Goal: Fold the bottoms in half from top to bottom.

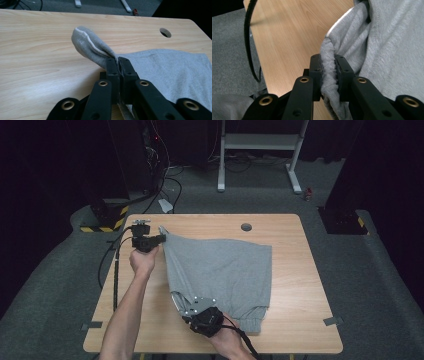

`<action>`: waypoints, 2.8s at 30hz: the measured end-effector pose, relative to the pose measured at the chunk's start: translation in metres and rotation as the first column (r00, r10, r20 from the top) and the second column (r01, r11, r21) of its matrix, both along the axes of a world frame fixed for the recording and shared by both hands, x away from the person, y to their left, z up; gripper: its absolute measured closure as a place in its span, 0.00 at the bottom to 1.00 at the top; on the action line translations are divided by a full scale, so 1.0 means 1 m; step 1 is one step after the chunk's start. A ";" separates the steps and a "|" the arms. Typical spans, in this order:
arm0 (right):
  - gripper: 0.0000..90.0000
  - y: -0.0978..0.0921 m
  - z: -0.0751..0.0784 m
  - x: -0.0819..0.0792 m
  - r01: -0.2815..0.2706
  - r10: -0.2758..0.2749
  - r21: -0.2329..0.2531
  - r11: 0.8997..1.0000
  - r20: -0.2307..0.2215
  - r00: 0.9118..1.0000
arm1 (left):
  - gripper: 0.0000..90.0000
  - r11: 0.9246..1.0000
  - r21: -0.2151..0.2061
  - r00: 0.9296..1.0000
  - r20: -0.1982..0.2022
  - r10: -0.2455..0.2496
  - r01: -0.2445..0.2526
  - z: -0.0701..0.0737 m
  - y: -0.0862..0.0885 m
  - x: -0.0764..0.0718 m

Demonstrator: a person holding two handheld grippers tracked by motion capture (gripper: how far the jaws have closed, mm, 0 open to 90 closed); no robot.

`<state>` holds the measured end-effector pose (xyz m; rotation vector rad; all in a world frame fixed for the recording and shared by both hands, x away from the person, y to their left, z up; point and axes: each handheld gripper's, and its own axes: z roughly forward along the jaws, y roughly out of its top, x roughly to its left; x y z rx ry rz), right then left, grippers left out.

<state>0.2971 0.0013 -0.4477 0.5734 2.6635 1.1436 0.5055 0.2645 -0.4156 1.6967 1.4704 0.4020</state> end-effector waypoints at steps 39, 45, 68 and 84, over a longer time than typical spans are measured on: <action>0.87 -0.032 0.015 -0.014 0.082 -0.087 0.162 0.983 0.028 0.996 | 0.97 0.994 0.020 0.988 0.106 -0.111 0.110 0.053 -0.052 0.004; 0.87 -0.049 0.008 -0.018 0.132 -0.137 0.172 0.976 0.018 0.990 | 0.97 0.987 0.032 0.982 0.101 -0.160 0.157 0.050 -0.076 0.010; 0.86 -0.095 -0.009 -0.033 0.261 -0.271 0.207 0.943 0.017 0.963 | 0.97 0.956 0.067 0.953 0.087 -0.290 0.284 0.039 -0.155 0.029; 0.85 -0.133 -0.027 -0.037 0.373 -0.376 0.206 0.905 -0.025 0.926 | 0.97 0.931 0.081 0.932 0.044 -0.360 0.356 0.009 -0.227 0.046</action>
